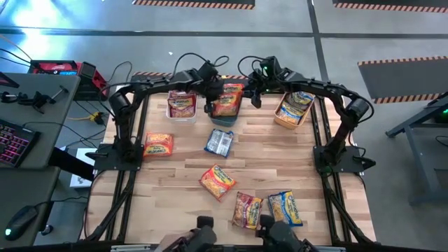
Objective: Sort Maruchan noodles
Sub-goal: Adjust the orange noodle packs into the blue bin
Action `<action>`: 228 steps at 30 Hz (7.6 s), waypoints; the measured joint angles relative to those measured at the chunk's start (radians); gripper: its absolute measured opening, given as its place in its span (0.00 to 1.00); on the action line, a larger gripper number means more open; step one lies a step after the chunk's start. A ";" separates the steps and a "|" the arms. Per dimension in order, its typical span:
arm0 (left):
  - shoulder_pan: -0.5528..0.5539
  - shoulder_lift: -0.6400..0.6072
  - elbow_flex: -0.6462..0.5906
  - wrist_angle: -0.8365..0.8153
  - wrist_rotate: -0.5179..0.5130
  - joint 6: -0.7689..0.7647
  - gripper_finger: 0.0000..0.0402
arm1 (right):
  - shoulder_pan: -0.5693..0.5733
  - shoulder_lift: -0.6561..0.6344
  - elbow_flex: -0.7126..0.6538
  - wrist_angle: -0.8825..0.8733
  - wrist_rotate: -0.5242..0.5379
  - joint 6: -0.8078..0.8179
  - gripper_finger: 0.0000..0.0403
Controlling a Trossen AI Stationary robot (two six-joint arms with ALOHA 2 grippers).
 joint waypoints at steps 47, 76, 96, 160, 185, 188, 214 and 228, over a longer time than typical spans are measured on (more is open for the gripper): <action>-0.106 -0.096 -0.017 0.156 -0.206 0.240 0.00 | -0.026 0.138 -0.001 0.127 -0.004 0.060 0.03; 0.083 -0.083 -0.019 -0.086 0.045 -0.557 0.34 | -0.012 0.113 0.116 -0.080 0.146 -0.015 0.15; 0.083 0.047 -0.021 0.045 0.024 -0.764 0.51 | -0.034 -0.002 -0.030 0.065 0.132 -0.007 0.00; -0.058 -0.060 -0.019 0.116 0.088 -0.196 0.00 | 0.073 0.245 0.041 0.308 -0.135 -0.078 0.55; 0.017 -0.066 -0.018 -0.091 -0.024 -0.599 0.24 | 0.032 0.234 0.183 -0.080 -0.094 -0.194 0.01; 0.046 -0.053 -0.018 -0.091 -0.048 -0.684 0.35 | 0.020 0.224 0.183 -0.079 -0.094 -0.194 0.01; 0.066 0.047 -0.018 0.014 0.093 -0.502 0.01 | 0.013 0.224 0.182 -0.060 -0.077 -0.169 0.00; -0.003 0.038 0.051 0.046 0.143 -0.388 0.00 | 0.073 0.282 0.181 0.088 -0.037 -0.076 0.47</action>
